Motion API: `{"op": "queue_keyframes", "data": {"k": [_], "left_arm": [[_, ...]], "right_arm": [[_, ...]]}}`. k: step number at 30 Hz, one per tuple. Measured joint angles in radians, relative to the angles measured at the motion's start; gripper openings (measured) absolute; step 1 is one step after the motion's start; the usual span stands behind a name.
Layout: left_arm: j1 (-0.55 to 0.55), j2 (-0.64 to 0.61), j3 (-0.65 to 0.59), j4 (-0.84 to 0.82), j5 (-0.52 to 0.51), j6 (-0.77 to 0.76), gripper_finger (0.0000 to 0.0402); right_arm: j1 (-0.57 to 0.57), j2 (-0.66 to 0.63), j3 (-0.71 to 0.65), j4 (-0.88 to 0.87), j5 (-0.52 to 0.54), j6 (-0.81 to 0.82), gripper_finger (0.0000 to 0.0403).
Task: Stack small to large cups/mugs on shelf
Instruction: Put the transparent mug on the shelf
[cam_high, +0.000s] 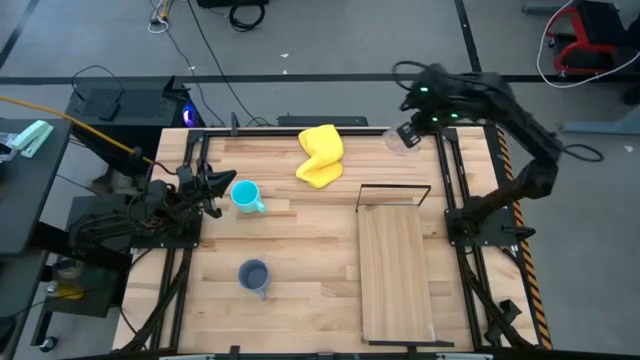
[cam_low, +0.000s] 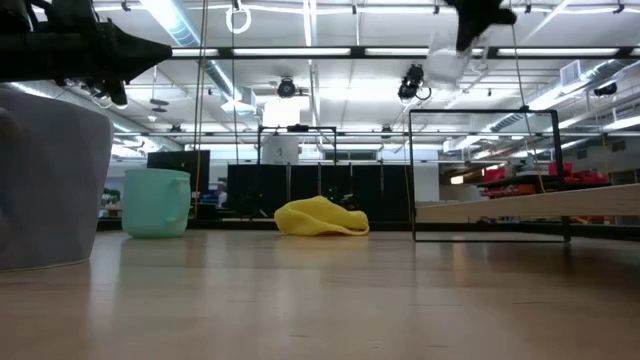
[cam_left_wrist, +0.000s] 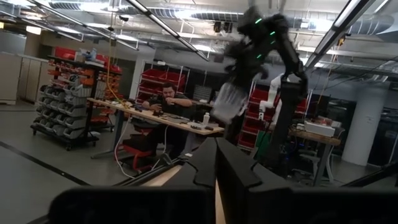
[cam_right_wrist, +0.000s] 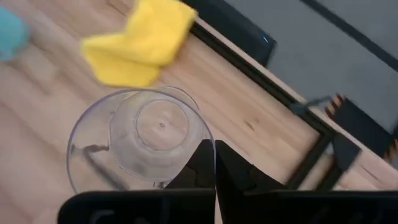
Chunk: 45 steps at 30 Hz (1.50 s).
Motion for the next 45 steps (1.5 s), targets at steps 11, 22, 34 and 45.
{"op": "queue_keyframes", "data": {"k": [11,22,34,45], "left_arm": [[0.0,0.0,0.0,-0.004,0.001,0.0,0.0022],[0.0,0.0,0.0,-0.006,0.001,0.0,0.0013],[0.0,0.0,0.0,-0.008,0.001,0.0,0.0011],[0.0,0.0,0.0,-0.028,0.001,0.008,0.0024]], "right_arm": [[0.317,-0.209,-0.042,0.0,-0.048,0.218,0.0],[0.634,-0.253,-0.353,-0.001,-0.051,0.254,0.0],[0.674,-0.128,-0.565,0.023,-0.028,0.126,0.0],[0.665,-0.099,-0.666,0.261,-0.057,-0.001,0.0]]}}
